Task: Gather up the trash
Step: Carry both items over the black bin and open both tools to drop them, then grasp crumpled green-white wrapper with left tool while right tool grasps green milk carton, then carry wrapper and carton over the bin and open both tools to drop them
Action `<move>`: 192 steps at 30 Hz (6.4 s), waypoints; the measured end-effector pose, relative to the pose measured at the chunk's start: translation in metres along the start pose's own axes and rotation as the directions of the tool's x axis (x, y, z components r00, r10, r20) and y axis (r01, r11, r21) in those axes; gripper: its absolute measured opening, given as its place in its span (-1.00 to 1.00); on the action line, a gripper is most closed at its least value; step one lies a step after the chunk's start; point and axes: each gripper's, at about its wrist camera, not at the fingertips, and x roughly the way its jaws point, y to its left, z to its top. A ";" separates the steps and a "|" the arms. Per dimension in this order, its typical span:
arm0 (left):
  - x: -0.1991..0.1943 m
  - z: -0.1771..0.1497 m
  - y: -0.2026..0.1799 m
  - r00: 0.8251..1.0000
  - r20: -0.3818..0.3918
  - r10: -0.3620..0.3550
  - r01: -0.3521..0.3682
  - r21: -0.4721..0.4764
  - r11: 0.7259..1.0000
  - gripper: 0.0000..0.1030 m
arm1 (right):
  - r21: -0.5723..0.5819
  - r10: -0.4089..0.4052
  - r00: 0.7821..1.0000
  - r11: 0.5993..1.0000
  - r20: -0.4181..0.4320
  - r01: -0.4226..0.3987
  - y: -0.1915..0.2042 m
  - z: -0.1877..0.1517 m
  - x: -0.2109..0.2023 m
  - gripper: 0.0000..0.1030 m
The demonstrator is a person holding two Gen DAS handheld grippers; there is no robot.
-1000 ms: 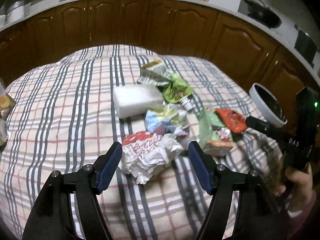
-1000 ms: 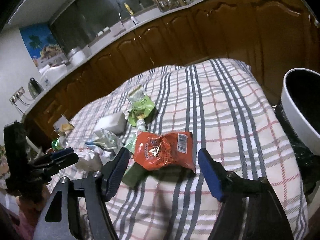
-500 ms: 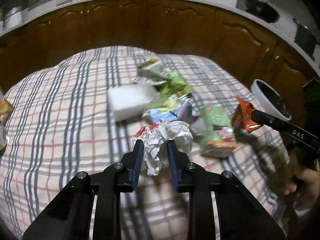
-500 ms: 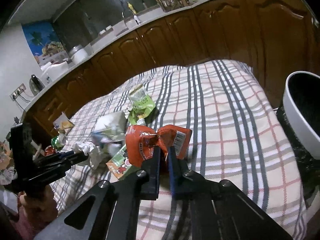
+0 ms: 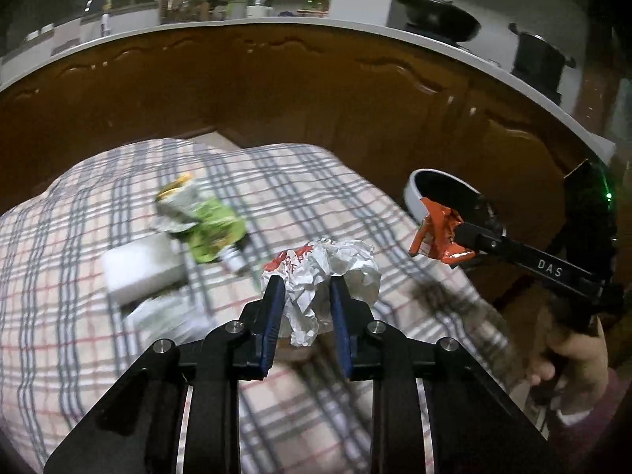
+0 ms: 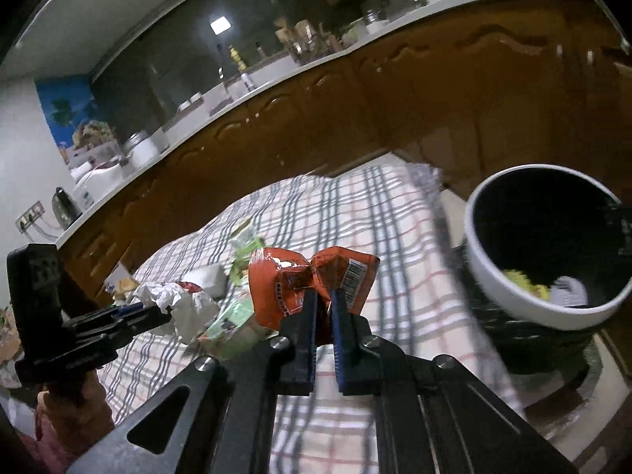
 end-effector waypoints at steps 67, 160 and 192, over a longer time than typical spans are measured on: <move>0.178 0.099 -0.181 0.964 -0.200 -0.172 0.199 0.122 0.972 0.06 | 0.213 -0.310 0.950 0.931 0.039 0.295 -0.176 0.044 -0.047 -0.23; 0.002 -0.037 0.100 0.992 -0.053 0.115 -0.121 -0.130 0.984 -0.58 | 0.078 0.123 0.961 0.991 -0.249 -0.107 0.085 -0.034 0.124 -0.10; 0.026 0.034 -0.058 0.990 0.017 -0.138 0.137 0.054 0.989 -0.58 | 0.206 -0.080 0.996 0.976 0.040 0.070 -0.062 0.002 -0.039 -0.13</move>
